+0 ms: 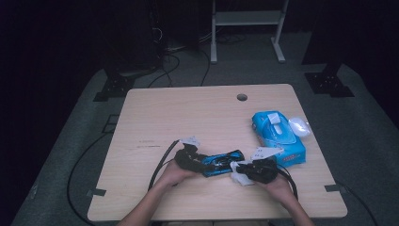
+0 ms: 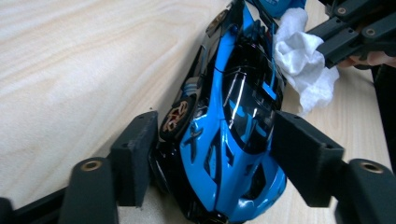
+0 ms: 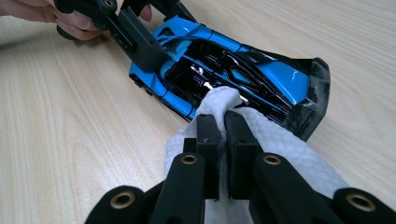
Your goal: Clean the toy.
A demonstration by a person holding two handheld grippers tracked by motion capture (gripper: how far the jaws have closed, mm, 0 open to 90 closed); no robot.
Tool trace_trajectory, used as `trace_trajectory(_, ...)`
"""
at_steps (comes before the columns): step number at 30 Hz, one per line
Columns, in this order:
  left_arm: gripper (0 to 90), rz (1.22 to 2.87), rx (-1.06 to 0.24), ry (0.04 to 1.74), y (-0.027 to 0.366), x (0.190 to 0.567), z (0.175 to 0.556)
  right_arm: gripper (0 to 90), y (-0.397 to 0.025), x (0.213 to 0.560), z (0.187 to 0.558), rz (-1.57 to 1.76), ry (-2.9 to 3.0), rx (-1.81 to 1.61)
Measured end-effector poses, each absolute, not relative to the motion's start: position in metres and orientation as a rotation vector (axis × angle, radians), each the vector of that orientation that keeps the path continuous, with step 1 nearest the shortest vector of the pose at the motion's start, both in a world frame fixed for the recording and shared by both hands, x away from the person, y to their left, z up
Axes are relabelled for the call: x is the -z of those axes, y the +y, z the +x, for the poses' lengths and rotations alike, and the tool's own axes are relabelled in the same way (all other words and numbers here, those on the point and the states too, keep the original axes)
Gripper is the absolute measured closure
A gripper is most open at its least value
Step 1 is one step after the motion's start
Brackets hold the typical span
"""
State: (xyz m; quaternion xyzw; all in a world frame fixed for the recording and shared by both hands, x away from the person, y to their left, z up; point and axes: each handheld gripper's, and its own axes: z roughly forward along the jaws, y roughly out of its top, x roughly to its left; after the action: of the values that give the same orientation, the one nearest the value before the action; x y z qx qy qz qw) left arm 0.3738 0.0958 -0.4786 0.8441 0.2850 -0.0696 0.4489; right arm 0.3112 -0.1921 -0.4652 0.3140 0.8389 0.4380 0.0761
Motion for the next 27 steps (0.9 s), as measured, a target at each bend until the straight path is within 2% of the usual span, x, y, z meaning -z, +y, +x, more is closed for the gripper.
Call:
trace_trajectory(12,39.7,2.115,0.056,0.602,0.096,0.471,0.360,85.2,-0.193,0.466,0.305,0.967,2.497,-1.297)
trace_trajectory(16,45.9,2.075,0.060,0.580,0.101,0.470,0.359,85.1,-0.194,0.467,0.304,0.972,2.502,-1.293)
trace_trajectory(27,55.5,2.055,0.008,0.502,0.102,0.464,0.348,84.9,-0.197,0.469,0.300,0.982,2.505,-1.271)
